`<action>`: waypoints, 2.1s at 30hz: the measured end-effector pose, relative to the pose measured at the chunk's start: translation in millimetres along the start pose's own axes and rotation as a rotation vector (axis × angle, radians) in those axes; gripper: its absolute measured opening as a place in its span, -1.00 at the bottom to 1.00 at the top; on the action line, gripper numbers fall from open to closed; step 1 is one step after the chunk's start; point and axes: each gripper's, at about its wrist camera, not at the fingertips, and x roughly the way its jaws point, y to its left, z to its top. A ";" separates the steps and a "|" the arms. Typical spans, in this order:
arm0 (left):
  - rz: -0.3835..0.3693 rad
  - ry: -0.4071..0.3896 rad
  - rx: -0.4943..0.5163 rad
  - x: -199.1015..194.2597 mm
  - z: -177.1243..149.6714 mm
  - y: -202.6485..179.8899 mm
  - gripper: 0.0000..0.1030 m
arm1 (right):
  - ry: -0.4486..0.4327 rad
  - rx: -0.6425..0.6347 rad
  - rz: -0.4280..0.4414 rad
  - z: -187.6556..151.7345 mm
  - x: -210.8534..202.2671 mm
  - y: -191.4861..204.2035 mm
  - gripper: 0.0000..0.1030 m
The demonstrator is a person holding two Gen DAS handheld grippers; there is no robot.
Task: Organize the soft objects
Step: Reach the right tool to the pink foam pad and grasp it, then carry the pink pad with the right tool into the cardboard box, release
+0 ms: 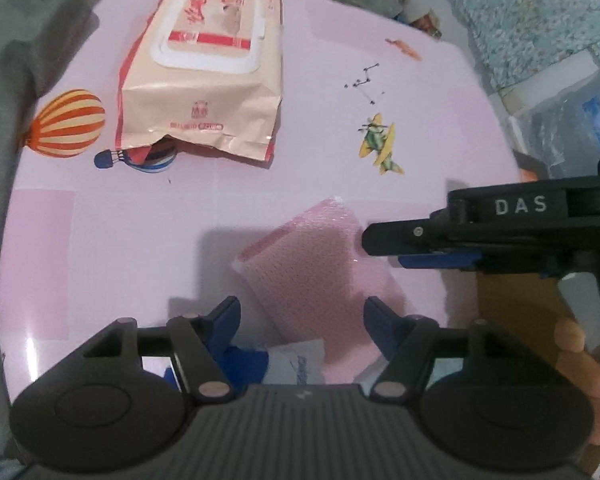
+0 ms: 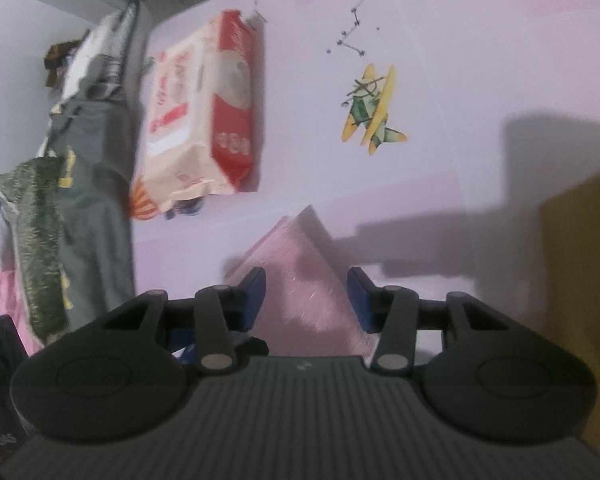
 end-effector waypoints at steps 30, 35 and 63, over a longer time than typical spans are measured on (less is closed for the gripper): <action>0.010 -0.282 0.025 -92.4 10.4 -57.2 0.13 | -0.193 -0.059 0.223 1.0 -73.5 17.4 -0.33; 0.014 -0.341 0.076 -129.1 -4.8 -94.6 0.13 | -0.253 -0.066 0.282 -16.9 -122.3 13.9 -0.33; -0.176 -0.105 0.328 47.3 -34.3 -363.4 0.20 | -0.559 0.310 0.013 -89.5 -263.9 -287.0 -0.31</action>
